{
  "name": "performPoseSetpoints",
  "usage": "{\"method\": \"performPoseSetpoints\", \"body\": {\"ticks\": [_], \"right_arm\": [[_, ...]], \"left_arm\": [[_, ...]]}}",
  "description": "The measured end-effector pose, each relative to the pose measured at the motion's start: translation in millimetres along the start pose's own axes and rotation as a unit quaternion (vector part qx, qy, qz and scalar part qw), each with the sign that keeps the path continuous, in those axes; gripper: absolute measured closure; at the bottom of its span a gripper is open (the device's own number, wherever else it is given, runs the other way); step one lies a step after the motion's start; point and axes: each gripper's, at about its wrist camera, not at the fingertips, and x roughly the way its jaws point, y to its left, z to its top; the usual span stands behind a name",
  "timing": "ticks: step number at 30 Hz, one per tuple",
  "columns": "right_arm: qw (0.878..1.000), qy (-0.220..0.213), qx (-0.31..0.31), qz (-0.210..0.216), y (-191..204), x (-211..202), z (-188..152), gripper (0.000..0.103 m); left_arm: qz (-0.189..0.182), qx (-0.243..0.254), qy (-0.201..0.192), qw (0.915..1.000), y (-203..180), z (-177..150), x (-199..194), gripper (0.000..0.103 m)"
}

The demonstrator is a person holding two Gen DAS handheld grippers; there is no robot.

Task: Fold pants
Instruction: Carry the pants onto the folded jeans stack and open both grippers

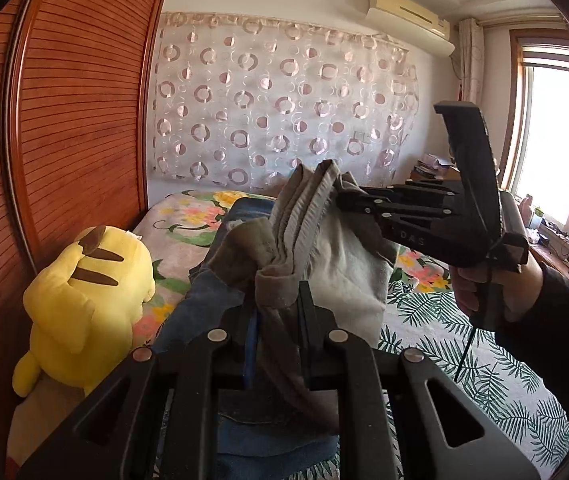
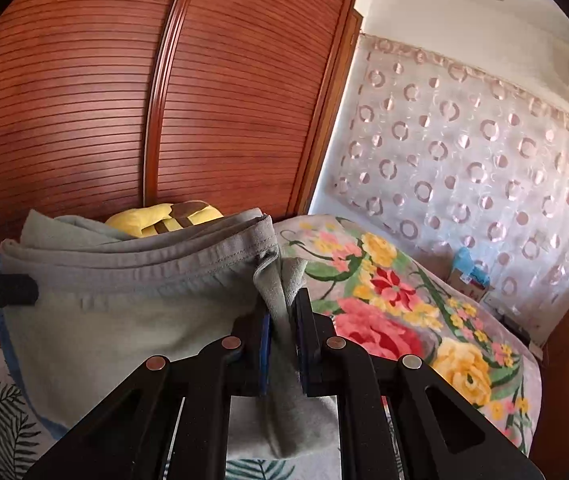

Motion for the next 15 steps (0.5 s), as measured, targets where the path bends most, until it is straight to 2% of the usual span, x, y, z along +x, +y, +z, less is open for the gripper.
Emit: {"method": "performPoseSetpoints", "body": {"ticks": [9, 15], "right_arm": [[0.998, 0.009, 0.012, 0.061, -14, 30, 23, 0.092], [0.997, 0.007, 0.004, 0.071, -16, 33, 27, 0.092]], "left_arm": [[0.009, -0.049, -0.009, 0.9987, 12, -13, -7, 0.085], [0.023, -0.049, -0.003, 0.9985, 12, -16, -6, 0.085]]}}
